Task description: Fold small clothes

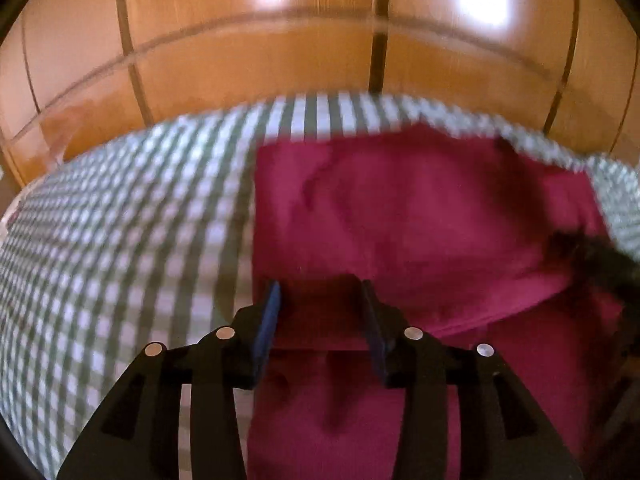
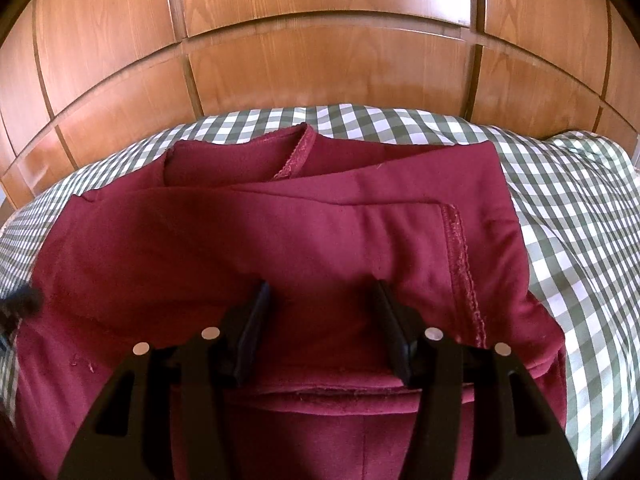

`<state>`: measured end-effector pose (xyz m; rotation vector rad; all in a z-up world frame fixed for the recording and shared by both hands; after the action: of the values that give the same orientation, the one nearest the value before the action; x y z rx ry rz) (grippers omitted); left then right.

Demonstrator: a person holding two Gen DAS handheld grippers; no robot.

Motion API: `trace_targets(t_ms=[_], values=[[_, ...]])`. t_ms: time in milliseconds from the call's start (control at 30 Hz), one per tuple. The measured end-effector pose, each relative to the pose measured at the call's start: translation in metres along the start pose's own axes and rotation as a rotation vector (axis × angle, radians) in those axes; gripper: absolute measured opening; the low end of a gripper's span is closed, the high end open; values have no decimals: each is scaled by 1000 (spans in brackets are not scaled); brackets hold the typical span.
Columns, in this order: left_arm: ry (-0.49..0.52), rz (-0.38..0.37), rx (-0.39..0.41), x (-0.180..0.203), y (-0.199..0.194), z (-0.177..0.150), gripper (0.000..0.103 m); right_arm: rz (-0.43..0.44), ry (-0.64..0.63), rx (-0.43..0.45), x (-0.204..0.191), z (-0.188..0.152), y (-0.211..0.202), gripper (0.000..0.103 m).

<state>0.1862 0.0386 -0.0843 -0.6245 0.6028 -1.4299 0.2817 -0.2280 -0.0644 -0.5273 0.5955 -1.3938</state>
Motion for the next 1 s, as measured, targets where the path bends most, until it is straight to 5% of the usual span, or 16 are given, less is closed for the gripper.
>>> trace_targets(t_ms=[233,367,1000], values=[[-41,5,14,1,-13,1,41,4,5,2,1,0,0,53],[-61,20,62,-3,-37,-2,72,3,3,1,1,0,0,53],[-84,-2,127,-6,-105,-30,72,-48,-35,-4,-1,0,1,60]])
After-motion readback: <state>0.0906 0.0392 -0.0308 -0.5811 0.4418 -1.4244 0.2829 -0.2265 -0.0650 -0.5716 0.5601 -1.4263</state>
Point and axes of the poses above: each gripper's, at about its wrist camera, not at the fingertips, and y roughly the way its jaws point, x to its right, z to its top, the point moved 3 cm from there along y, roughly the way its jaws point, and after that the axes turned 3 degrees about x, right-handed, at the moved point
